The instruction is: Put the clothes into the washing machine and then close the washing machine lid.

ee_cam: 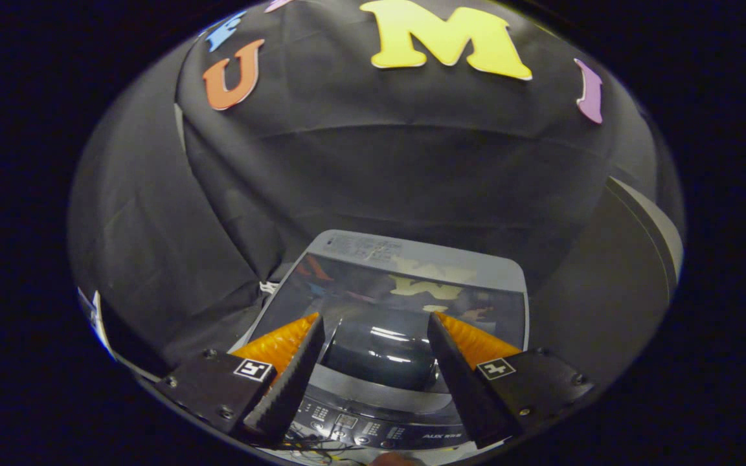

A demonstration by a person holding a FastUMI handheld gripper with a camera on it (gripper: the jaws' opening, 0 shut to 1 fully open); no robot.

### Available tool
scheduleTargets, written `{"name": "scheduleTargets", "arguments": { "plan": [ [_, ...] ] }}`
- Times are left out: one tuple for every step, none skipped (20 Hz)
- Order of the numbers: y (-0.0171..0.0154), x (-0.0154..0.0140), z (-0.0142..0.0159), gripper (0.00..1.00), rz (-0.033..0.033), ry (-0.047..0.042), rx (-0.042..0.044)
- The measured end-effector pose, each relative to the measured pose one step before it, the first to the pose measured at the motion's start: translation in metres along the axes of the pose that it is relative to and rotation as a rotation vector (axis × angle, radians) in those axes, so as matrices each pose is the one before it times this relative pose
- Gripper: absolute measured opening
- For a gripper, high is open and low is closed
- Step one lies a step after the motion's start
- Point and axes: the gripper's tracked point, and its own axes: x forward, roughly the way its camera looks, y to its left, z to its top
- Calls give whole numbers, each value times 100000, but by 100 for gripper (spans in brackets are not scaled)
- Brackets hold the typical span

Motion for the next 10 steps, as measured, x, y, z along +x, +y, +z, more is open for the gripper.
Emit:
{"name": "scheduleTargets", "arguments": {
  "plan": [
    [97, -126, 31, 100, 858, -673, -174],
    [42, -36, 168, 100, 726, -1067, 281],
    [82, 59, -130, 99, 674, -1274, 180],
    [145, -179, 406, 99, 1097, -2106, 279],
    [367, -160, 355, 99, 1554, -2570, -78],
    [87, -300, 600, 100, 1028, -3256, -17],
    [150, -61, 637, 100, 1421, -3441, 63],
    [129, -394, 856, 99, 1167, -4139, 284],
    [148, -51, 635, 99, 1006, -3237, 314],
    [178, -375, 715, 99, 952, -3952, 452]
  ]
}}
